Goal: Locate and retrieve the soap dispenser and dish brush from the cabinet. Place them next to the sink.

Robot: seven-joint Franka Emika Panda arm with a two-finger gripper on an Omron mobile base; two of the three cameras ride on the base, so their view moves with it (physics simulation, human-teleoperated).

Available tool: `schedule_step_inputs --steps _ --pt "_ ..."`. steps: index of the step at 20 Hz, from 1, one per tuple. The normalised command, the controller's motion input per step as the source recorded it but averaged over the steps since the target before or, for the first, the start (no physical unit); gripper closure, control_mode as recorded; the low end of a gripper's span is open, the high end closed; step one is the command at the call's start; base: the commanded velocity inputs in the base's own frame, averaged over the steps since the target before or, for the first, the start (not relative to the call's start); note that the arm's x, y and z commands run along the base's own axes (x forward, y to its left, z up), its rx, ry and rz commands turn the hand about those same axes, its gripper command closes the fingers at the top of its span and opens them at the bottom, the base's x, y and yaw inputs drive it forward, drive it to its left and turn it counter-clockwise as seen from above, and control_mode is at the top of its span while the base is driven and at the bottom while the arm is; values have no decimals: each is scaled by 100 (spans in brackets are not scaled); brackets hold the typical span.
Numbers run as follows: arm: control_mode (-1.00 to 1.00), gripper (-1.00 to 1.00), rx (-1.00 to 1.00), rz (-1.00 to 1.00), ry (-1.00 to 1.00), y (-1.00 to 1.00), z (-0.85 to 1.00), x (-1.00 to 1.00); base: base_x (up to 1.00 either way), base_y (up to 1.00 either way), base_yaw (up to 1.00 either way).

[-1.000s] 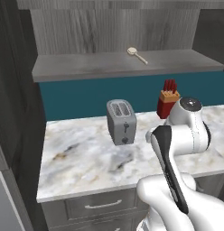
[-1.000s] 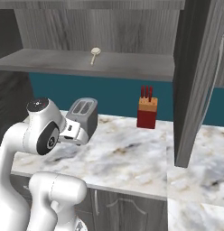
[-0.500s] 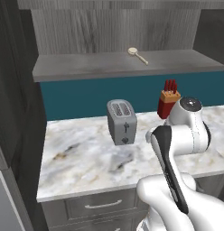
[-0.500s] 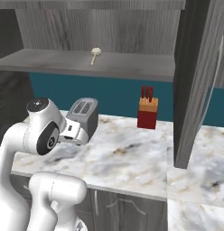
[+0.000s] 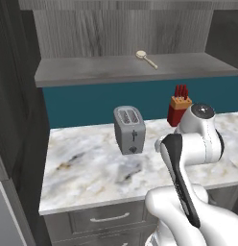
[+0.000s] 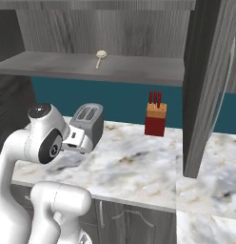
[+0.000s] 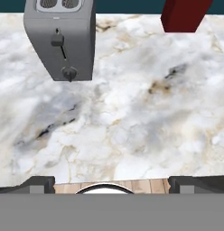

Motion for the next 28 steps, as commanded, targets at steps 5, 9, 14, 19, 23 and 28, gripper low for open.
schedule_step_inputs --steps 5,9,14,19,23,28 --pt "-100 -100 0 0 -10 0 14 -38 0 0 0" --pt "-100 -100 0 1 -24 -1 41 -37 0 0 0" --pt "-100 -100 0 6 -27 0 58 -25 0 0 0" --pt "-100 -100 0 4 -30 0 61 -9 0 0 0" --pt "-100 -100 -3 0 -19 0 57 -5 0 0 0" --pt "-100 -100 -8 -3 -6 0 46 -2 0 0 0"
